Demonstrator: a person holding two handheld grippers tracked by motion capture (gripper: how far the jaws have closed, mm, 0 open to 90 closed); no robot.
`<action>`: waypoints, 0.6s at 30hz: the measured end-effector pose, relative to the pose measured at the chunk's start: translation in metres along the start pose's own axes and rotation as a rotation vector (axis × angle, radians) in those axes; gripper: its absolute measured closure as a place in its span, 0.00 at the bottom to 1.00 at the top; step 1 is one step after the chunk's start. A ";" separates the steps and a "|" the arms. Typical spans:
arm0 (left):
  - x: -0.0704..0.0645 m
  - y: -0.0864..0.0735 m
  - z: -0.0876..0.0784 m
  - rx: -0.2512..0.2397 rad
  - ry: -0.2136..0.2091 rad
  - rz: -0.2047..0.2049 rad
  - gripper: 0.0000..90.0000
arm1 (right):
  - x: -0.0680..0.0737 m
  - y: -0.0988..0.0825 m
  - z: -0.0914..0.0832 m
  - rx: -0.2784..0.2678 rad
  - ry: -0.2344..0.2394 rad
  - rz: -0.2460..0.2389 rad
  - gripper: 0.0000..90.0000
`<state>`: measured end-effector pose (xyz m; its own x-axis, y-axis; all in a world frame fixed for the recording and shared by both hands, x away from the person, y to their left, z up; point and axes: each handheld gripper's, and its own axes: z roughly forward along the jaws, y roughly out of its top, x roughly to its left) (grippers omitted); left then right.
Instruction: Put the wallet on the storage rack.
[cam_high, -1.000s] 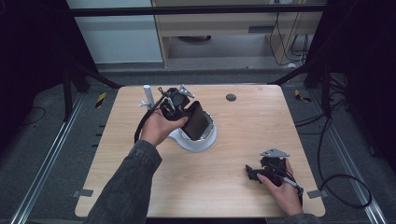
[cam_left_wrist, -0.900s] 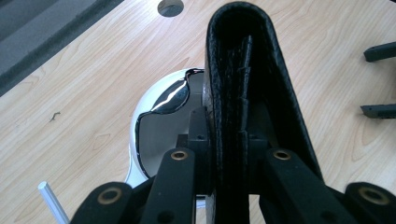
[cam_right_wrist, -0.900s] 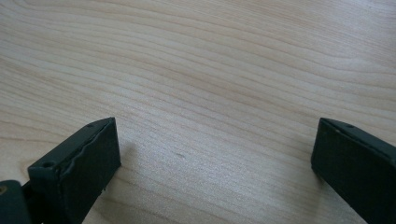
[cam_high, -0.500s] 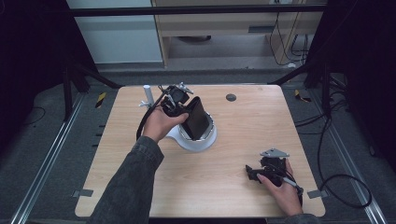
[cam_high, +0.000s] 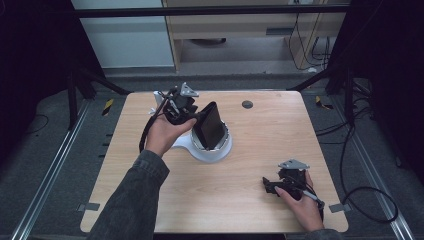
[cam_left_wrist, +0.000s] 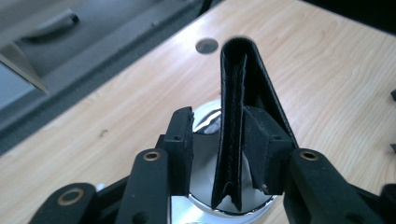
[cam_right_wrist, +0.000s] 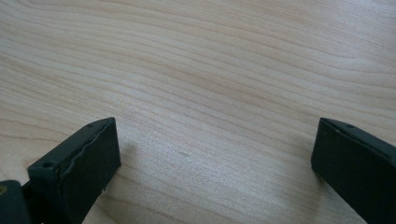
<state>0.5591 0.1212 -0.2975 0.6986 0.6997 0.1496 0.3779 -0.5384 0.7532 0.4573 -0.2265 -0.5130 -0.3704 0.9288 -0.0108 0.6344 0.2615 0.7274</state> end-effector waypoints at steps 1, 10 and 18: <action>-0.001 0.000 -0.009 -0.020 0.018 0.014 0.68 | 0.000 0.000 0.000 0.000 0.000 0.000 0.02; -0.009 -0.005 -0.037 -0.068 0.032 0.052 0.65 | 0.000 0.000 0.000 0.000 0.000 0.001 0.02; -0.025 -0.016 -0.052 -0.087 0.026 0.082 0.47 | 0.000 0.000 0.000 0.002 0.000 0.003 0.01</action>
<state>0.5041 0.1371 -0.2797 0.7083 0.6677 0.2289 0.2651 -0.5521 0.7905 0.4573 -0.2261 -0.5131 -0.3686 0.9296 -0.0081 0.6367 0.2588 0.7264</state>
